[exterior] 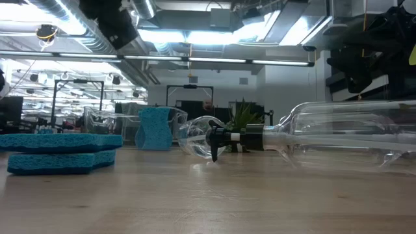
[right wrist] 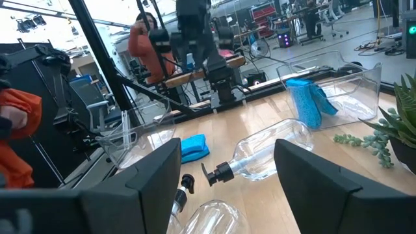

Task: Pick & Place Kitchen Sink Supplies
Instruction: Put the blue sponge into the top transparent bin

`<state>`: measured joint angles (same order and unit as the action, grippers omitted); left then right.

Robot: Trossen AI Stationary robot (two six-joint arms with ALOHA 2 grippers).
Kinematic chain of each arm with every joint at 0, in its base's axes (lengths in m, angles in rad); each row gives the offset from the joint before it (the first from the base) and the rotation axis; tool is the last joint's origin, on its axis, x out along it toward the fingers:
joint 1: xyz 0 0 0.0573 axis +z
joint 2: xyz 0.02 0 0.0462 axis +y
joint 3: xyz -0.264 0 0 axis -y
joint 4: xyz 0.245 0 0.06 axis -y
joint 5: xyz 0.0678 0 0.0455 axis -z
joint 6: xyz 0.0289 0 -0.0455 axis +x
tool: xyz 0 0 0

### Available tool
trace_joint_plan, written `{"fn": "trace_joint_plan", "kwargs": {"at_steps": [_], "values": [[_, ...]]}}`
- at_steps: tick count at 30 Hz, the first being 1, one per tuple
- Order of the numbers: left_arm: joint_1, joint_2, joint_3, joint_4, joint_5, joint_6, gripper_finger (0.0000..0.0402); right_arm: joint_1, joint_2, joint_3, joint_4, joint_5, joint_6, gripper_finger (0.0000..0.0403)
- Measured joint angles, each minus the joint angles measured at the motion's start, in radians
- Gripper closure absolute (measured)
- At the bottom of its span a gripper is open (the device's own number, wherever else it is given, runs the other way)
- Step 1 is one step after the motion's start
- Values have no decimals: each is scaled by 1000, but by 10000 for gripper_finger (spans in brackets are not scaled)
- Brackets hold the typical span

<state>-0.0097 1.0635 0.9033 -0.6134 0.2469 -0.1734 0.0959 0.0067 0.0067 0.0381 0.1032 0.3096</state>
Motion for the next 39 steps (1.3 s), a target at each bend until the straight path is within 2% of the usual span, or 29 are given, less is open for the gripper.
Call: {"fn": "trace_joint_plan", "kwargs": {"at_steps": [8,13,21,39], "values": [[-47,126,-60,20,133,4,307,0,0,0,0,0,0,158],[-56,177,-119,29,135,41,307,0,0,0,0,0,0,158],[-56,234,-224,243,136,38,307,0,0,0,0,0,0,158],[-56,416,-239,318,121,73,307,0,0,0,0,0,0,158]]}}
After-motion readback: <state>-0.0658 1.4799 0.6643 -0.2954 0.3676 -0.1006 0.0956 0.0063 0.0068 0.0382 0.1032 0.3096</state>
